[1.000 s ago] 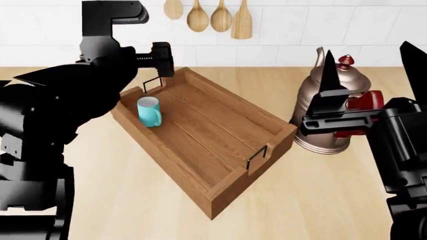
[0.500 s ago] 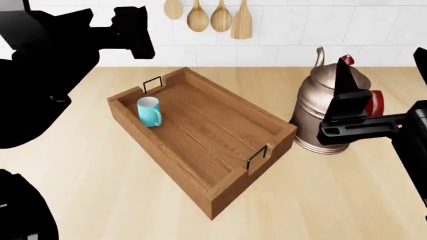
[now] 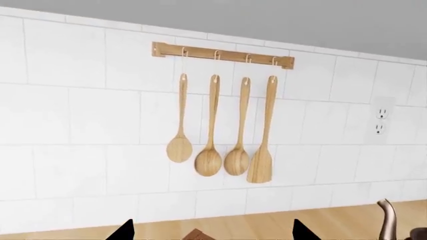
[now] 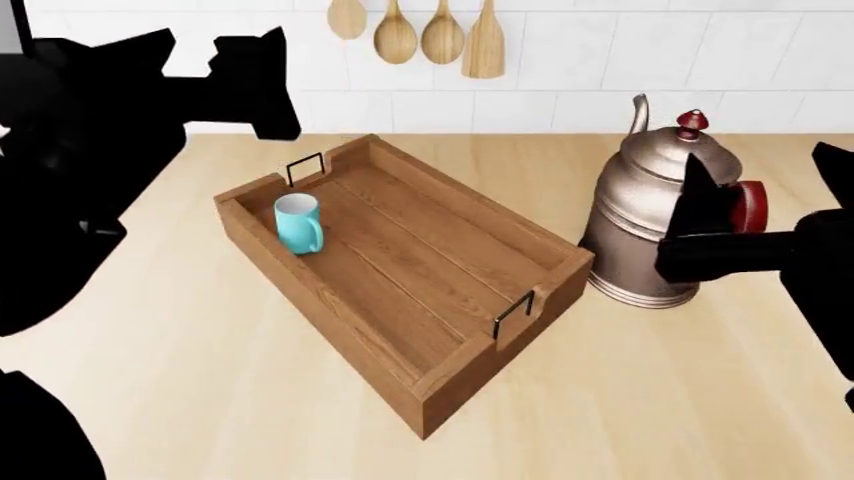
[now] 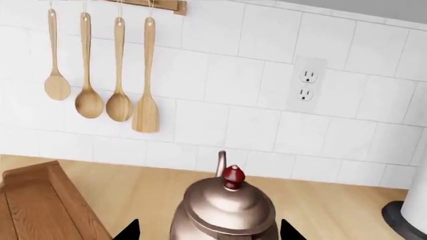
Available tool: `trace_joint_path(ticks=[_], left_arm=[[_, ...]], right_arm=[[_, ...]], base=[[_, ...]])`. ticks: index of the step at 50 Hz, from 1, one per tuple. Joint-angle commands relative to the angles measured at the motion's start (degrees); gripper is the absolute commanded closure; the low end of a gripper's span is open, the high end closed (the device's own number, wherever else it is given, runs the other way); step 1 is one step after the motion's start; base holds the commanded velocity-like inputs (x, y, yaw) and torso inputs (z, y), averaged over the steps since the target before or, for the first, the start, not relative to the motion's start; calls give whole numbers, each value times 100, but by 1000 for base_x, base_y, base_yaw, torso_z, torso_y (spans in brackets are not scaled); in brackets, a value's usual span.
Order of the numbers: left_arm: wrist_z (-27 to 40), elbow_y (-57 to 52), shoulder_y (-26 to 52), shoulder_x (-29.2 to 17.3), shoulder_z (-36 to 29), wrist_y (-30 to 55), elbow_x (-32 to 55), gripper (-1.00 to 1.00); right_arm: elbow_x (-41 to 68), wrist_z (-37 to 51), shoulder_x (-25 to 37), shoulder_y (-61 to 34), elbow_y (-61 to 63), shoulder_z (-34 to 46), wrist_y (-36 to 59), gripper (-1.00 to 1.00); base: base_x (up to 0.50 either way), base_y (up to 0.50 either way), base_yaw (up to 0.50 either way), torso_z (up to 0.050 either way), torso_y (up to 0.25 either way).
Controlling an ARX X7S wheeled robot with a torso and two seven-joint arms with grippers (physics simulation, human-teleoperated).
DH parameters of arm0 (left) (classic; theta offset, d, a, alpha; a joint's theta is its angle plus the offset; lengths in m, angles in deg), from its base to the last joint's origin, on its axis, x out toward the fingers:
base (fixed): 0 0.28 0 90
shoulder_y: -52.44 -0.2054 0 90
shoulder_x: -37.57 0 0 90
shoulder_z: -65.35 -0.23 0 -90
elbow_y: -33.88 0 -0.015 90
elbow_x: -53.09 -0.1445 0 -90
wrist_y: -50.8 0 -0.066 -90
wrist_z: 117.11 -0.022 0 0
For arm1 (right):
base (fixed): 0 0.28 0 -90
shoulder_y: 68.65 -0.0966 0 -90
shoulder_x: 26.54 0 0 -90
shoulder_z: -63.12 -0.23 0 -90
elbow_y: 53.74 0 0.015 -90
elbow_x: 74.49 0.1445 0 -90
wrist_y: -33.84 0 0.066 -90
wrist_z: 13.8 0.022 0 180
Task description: Pick the kettle from the counter and place it on the tray. Then pick the mug from the cabinet and place it on the tray. Then close the cabinet doors.
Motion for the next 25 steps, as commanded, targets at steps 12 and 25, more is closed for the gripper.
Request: trace_joint_path(ticks=[12,25], left_arm=[[1,-22,-149,-91,-97,-156,73,-100],[-24,1,-219,-153,-142,-266,71,-100]], right_arm=[[-775,-576,-250,422,-727,155,-55,-100],[-989,-715,-308,612,-892,163,-154,-100]], base=[[0,0,0,0,0],[0,0,0,0,0]])
